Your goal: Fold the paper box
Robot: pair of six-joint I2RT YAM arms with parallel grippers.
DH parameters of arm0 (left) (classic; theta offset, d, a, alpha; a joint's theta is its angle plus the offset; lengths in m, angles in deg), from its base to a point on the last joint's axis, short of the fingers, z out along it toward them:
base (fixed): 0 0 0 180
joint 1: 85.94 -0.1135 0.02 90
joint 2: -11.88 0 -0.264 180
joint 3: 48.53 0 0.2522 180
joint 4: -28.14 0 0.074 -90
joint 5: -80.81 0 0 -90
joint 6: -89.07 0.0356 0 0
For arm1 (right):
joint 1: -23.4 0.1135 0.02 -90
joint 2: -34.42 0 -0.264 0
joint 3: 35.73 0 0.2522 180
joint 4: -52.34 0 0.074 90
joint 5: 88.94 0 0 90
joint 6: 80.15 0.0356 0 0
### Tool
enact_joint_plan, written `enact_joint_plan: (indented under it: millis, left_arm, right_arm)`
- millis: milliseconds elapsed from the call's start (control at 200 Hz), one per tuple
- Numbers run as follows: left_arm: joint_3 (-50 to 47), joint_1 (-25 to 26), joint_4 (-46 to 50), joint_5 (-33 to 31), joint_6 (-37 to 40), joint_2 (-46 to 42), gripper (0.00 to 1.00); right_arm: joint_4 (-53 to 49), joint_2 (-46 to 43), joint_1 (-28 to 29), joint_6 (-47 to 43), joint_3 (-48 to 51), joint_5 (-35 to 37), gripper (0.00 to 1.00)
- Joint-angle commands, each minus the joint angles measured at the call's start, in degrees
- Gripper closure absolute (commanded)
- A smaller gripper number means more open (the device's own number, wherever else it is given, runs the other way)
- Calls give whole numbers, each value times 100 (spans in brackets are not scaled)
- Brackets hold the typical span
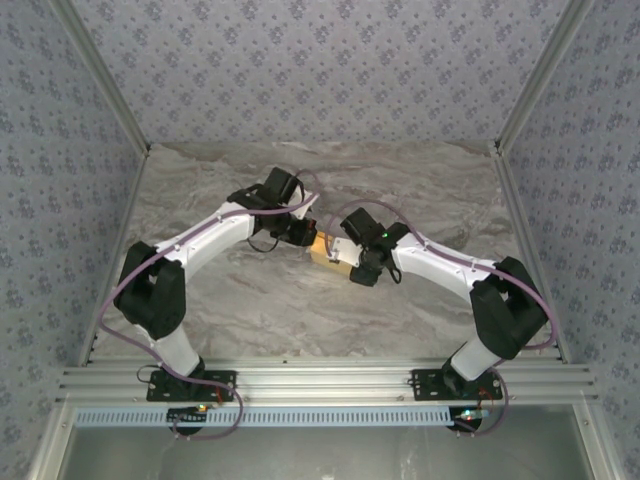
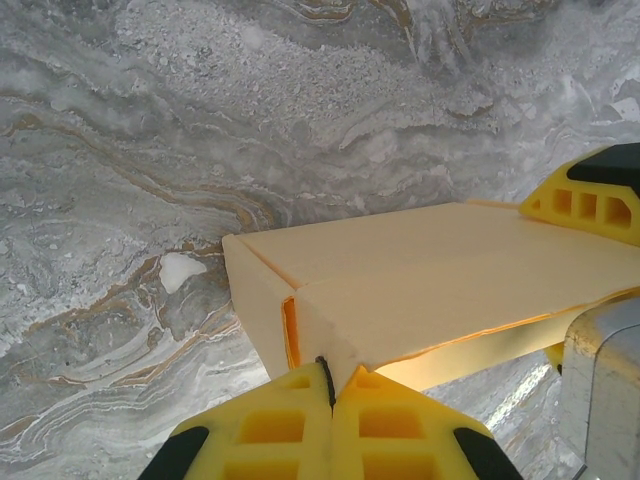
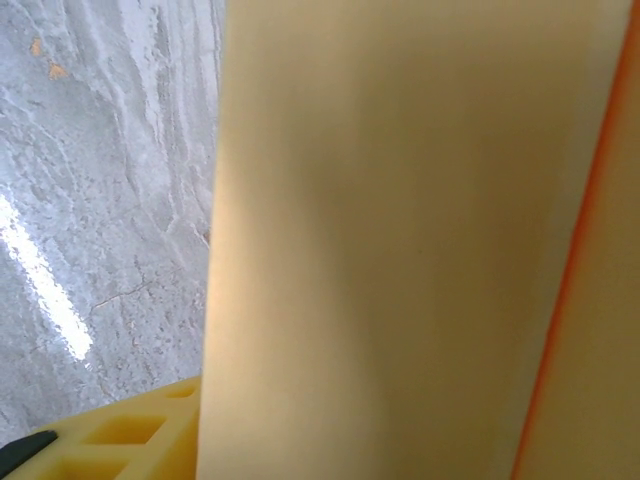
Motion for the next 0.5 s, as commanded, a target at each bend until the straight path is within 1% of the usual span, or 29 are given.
enact_joint_plan:
  millis: [0,210,390,495]
  left_arm:
    - [28,-5,-34,-34,115,29,97]
    - [-19,47,43,-228,265,93,97]
    - [-201,123,-113,-343,328,20,96]
    - [-252,155,-209,-385,356,21,96]
  right_arm:
    - [-171,-84,-36,101,99,-213,46]
    - [-184,-86,-81,155,68,-312,46]
    - [-269,-18,-246,342,-13,-655,46]
    - [-312,57,-310,398,-55,-741,46]
